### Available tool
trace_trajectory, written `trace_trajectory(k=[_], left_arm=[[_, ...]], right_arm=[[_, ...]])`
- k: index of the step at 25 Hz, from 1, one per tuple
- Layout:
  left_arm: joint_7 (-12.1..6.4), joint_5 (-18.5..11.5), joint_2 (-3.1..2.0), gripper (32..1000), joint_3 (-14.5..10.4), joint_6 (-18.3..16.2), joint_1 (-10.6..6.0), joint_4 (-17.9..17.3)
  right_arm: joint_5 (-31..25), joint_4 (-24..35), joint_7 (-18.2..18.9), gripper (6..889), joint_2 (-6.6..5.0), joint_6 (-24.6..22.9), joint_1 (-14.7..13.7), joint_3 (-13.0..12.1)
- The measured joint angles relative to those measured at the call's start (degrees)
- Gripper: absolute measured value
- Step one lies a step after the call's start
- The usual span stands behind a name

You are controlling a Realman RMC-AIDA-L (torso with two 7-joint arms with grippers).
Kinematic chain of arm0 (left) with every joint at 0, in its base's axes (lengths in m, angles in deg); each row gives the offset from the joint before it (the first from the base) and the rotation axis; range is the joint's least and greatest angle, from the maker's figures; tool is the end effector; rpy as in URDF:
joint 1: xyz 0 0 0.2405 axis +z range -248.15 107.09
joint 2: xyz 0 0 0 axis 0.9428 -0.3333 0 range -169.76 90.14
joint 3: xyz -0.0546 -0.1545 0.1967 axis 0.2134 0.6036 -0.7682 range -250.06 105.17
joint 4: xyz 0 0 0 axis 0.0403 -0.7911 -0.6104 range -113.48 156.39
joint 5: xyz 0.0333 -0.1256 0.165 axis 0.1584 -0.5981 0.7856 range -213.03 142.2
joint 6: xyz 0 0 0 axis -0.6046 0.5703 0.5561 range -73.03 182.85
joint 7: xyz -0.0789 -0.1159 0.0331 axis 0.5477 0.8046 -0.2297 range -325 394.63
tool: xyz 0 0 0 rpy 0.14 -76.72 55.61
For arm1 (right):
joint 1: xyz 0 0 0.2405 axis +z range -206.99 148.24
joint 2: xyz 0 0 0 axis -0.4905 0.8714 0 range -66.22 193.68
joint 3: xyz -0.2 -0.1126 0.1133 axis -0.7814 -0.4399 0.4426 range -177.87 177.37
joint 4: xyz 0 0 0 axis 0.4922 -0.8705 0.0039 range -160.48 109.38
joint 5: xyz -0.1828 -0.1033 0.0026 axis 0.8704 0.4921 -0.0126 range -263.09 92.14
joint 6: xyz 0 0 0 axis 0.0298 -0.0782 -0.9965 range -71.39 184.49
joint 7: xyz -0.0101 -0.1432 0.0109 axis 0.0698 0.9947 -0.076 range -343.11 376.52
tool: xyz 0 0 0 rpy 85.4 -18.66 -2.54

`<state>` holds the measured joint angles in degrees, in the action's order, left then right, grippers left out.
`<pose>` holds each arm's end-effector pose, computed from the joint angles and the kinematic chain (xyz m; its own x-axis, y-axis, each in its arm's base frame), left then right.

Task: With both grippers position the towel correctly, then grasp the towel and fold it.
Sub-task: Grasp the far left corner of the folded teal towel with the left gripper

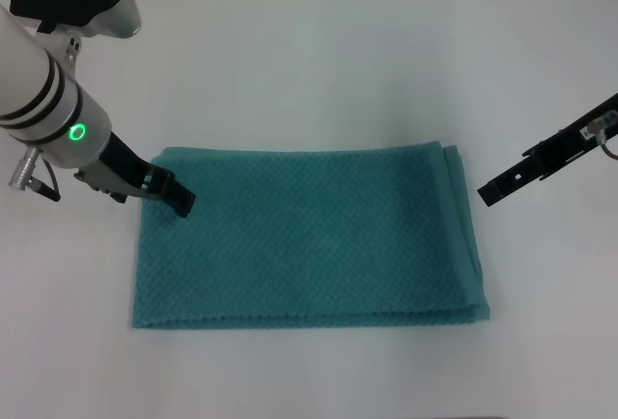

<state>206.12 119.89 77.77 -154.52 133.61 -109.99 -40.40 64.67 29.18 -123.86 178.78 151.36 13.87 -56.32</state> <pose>-0.2168 0.3808 -0.0159 0.4176 0.9075 -0.0454 0.7127 -0.3582 -0.6031 0.2301 0.3734 0.0324 0.5276 -0.8373 0.1430 -0.7776 -0.5439 -0.3155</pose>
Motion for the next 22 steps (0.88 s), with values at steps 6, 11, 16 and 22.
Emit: trace_trajectory(k=[6,11,16,22], left_arm=[[0.08,1.31,0.15,843,-1.65,-0.83,0.16,-0.11],[0.11,1.35,0.36,841,-4.87,-3.82,0.88,0.98],[0.22,1.25,0.43,838,-5.01,-5.68,0.61,4.39],[0.25,1.36,0.46,835,-4.71,-7.11,0.36,6.28]], right_arm=[[-0.02,0.04,0.02,874,0.0,-0.34,0.21,0.0],[-0.04,-0.11,0.03,874,0.0,-0.8,0.44,0.0],[-0.04,-0.22,0.09,874,0.0,-0.84,0.6,0.0],[-0.03,-0.31,0.15,874,0.0,-0.9,0.61,0.0]])
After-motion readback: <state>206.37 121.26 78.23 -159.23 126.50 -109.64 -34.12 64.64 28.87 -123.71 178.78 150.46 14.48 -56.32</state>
